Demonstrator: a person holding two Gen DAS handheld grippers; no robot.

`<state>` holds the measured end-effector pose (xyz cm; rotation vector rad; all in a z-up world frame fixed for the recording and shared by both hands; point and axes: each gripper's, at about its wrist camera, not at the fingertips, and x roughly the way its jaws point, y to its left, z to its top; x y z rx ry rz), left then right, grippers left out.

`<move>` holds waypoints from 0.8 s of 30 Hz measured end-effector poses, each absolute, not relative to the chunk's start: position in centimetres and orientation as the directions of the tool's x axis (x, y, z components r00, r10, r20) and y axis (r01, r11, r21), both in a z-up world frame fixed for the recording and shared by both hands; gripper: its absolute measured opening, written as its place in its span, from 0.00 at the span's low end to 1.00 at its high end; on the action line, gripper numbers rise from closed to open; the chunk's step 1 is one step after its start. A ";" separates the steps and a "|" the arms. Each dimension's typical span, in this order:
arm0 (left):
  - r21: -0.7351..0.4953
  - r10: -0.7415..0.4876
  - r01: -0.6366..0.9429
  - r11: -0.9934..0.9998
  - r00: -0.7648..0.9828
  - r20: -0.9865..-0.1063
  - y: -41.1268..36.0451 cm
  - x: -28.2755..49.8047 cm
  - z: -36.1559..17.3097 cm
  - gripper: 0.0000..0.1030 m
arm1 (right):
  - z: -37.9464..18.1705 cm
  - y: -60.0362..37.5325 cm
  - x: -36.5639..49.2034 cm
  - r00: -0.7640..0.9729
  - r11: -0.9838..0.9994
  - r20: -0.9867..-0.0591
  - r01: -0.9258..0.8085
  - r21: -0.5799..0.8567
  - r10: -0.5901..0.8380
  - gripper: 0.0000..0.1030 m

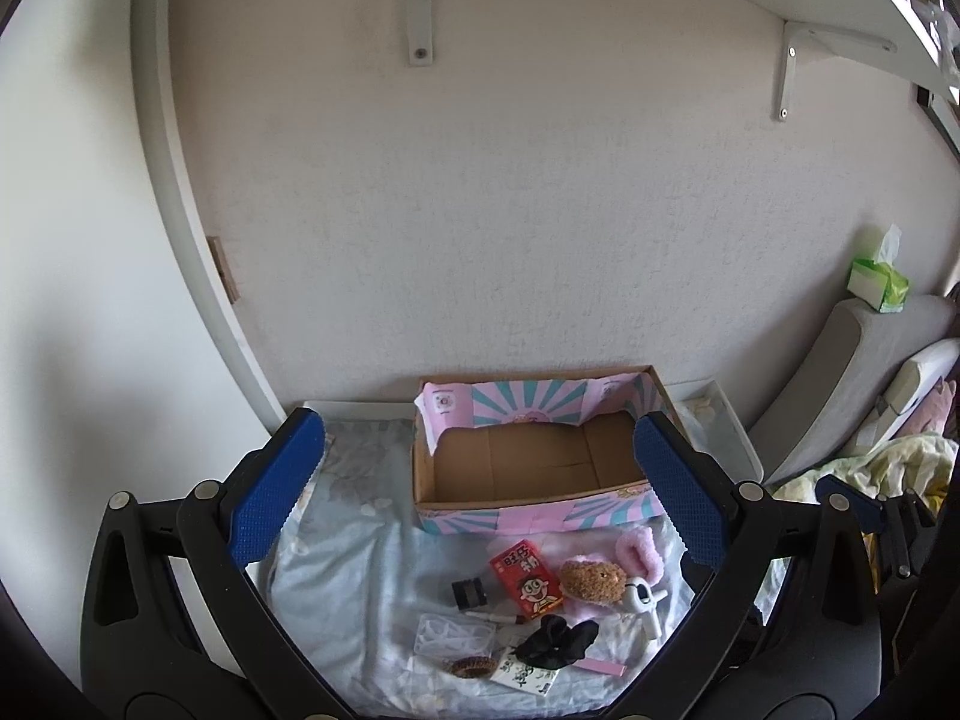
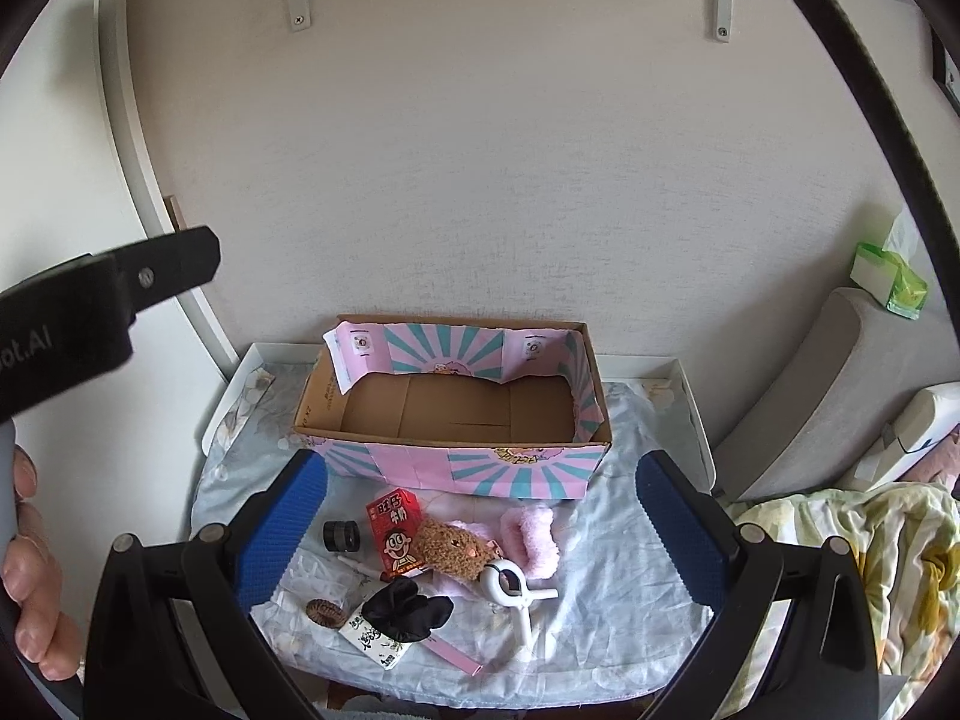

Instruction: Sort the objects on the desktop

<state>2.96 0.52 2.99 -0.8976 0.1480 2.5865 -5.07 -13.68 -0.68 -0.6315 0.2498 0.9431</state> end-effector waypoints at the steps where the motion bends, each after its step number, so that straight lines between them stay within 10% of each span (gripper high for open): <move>1: -0.034 0.337 -0.403 -0.915 -0.714 -0.614 0.4 3.0 3.0 1.00 | -0.7 -13.7 -5.1 0.575 0.427 -0.460 -0.815 -0.391 0.677 1.00; 24: -0.061 0.397 -0.479 -0.876 -0.640 -0.658 0.1 2.3 1.5 1.00 | -1.4 -14.2 -4.6 0.616 0.458 -0.434 -0.784 -0.418 0.658 1.00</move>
